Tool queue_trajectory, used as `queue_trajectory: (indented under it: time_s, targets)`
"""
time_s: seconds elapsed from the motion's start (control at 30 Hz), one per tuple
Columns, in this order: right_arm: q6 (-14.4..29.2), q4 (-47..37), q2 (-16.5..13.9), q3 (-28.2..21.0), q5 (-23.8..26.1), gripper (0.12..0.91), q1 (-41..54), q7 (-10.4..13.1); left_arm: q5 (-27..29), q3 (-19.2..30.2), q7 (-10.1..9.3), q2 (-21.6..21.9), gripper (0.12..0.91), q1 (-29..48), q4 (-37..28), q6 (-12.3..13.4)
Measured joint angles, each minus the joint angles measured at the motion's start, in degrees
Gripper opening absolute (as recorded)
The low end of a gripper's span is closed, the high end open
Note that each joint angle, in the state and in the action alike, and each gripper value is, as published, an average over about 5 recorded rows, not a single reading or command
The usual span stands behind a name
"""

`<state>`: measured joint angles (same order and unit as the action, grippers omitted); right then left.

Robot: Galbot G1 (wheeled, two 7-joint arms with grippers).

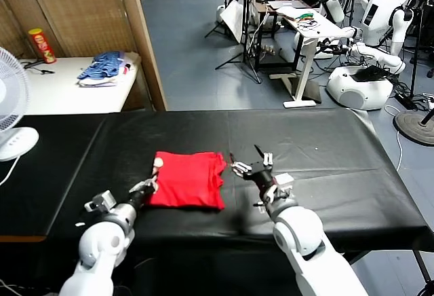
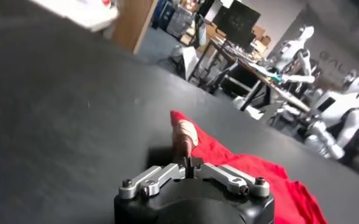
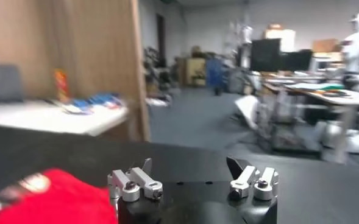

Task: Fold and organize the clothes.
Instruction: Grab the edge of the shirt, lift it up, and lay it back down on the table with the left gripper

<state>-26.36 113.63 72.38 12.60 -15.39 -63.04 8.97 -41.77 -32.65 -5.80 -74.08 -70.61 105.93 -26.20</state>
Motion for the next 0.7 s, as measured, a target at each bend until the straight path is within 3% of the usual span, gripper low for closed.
queue_trajectory:
  time_s: [0.23, 0.5, 0.7]
  targets:
    - [-1.35, 1.56, -0.53, 4.38, 2.28, 0.798, -4.25, 0.35, 13.58, -0.88, 1.05, 7.06, 0.142, -0.04, 0.98, 1.58]
    - [-1.56, 2.56, 0.01, 5.77, 2.73, 0.798, -6.90, 0.05, 26.55, -4.39, 1.42, 20.39, 0.142, -2.31, 3.05, 4.11]
    - [-1.58, 2.77, 0.42, 5.76, 3.01, 0.798, -7.77, -0.12, 34.77, -6.23, 0.61, 26.72, 0.143, -4.94, 7.23, 3.59]
